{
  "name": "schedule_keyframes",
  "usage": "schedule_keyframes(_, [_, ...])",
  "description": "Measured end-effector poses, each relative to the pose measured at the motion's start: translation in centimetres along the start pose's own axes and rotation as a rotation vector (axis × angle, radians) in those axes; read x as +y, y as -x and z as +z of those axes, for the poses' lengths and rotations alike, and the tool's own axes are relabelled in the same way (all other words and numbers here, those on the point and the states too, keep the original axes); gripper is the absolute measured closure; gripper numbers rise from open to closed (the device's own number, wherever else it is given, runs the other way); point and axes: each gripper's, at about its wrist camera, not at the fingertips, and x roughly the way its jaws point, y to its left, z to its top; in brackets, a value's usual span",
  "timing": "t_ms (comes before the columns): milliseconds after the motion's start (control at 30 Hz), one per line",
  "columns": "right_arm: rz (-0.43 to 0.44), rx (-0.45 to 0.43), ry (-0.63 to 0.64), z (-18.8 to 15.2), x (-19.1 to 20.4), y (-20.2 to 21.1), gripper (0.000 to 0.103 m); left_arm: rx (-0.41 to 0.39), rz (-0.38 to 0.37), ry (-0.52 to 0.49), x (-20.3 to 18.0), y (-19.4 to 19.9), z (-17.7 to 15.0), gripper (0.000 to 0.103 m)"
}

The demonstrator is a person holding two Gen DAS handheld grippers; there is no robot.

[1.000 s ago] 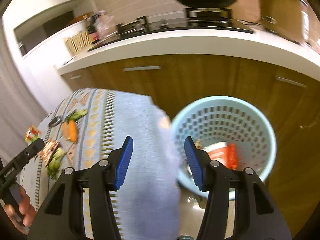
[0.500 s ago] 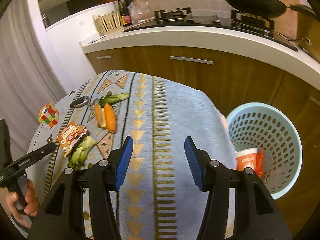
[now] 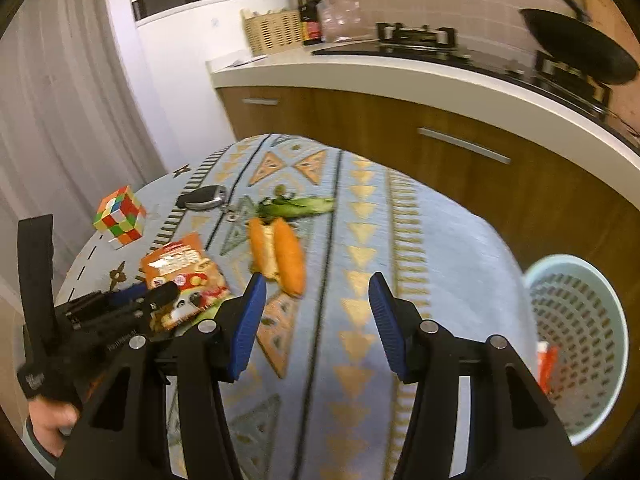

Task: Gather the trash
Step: 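Move both tools back over the table toward the snack bag and peel, then grasp the orange snack bag with the left tool while the right tool grasps the orange peel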

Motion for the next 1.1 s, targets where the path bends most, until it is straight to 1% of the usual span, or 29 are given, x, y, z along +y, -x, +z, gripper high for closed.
schedule_keyframes(100, [0.024,0.013,0.007,0.6,0.9,-1.6,0.053,-0.012,-0.028,0.002,0.3,0.1,0.1,0.091])
schedule_keyframes(167, [0.034,0.025,0.009,0.9,1.4,-2.9,0.053,-0.031,-0.051,0.021,0.7,0.3,0.3,0.099])
schedule_keyframes(300, [0.035,0.047,0.004,1.2,1.7,-5.2,0.053,-0.120,-0.092,0.075,1.8,1.4,0.5,0.099])
schedule_keyframes(400, [0.042,0.064,-0.002,1.3,1.7,-6.4,0.053,-0.163,-0.096,0.109,2.5,1.9,0.2,0.099])
schedule_keyframes(500, [0.044,0.082,-0.003,1.3,2.0,-7.7,0.053,-0.198,-0.075,0.096,2.1,2.4,0.0,0.099])
schedule_keyframes(600, [0.045,0.095,0.001,1.3,2.3,-8.7,0.053,-0.202,-0.057,0.064,1.4,2.4,0.0,0.099])
schedule_keyframes(633, [0.044,0.097,0.006,1.4,2.5,-8.9,0.054,-0.203,-0.057,0.062,1.4,2.4,0.0,0.099])
schedule_keyframes(667, [0.041,0.093,0.009,1.4,2.6,-8.9,0.058,-0.204,-0.061,0.064,1.5,2.4,0.0,0.099])
schedule_keyframes(733, [0.053,0.089,0.015,1.3,2.7,-8.9,0.073,-0.203,-0.071,0.079,1.9,2.4,0.1,0.099])
schedule_keyframes(767, [0.058,0.083,0.018,1.3,2.7,-8.8,0.074,-0.203,-0.073,0.083,2.0,2.5,0.0,0.099])
schedule_keyframes(833, [0.064,0.070,0.026,1.1,2.7,-8.4,0.080,-0.204,-0.079,0.087,2.0,2.4,-0.1,0.099])
schedule_keyframes(933, [0.080,0.039,0.045,0.9,3.1,-7.5,0.082,-0.217,-0.079,0.084,2.0,2.6,-0.1,0.099])
schedule_keyframes(1100, [0.071,0.004,0.061,0.8,3.3,-5.8,0.083,-0.228,-0.093,0.092,2.1,2.9,0.0,0.099])
